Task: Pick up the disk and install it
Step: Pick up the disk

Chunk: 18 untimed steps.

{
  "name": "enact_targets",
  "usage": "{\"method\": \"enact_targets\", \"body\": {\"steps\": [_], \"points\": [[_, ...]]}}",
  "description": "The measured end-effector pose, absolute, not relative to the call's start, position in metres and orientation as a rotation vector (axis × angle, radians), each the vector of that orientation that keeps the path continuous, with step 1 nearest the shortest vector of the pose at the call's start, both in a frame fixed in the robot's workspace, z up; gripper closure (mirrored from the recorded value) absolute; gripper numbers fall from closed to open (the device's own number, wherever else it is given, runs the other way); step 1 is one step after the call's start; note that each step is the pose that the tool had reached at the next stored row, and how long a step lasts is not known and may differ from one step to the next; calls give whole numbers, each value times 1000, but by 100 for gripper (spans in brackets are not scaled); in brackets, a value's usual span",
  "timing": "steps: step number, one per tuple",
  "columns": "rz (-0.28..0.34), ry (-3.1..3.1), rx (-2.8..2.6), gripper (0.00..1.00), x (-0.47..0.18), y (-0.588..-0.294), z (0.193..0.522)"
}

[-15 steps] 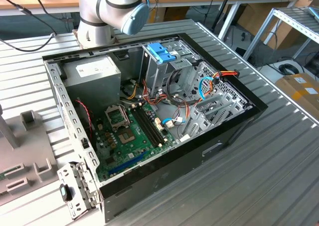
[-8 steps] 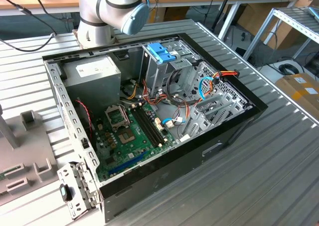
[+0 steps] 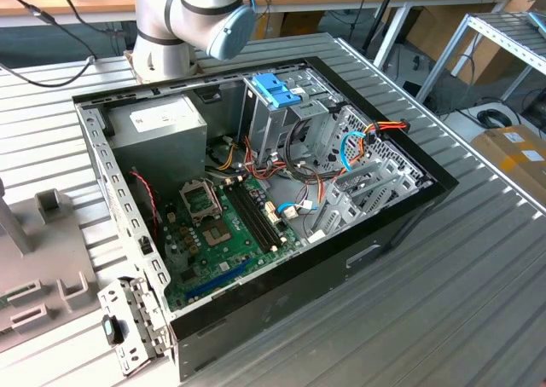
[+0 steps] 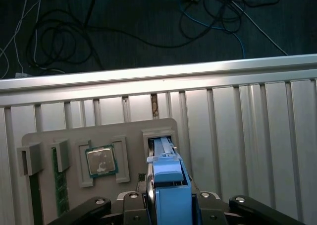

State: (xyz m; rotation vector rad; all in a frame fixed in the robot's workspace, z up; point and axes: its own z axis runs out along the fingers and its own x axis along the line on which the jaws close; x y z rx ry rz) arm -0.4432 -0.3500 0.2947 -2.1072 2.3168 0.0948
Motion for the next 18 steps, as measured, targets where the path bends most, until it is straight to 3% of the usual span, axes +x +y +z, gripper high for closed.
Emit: {"method": "enact_targets", "body": {"steps": [18], "points": [[95,2317,-2107,62,-443,-350,311]]}}
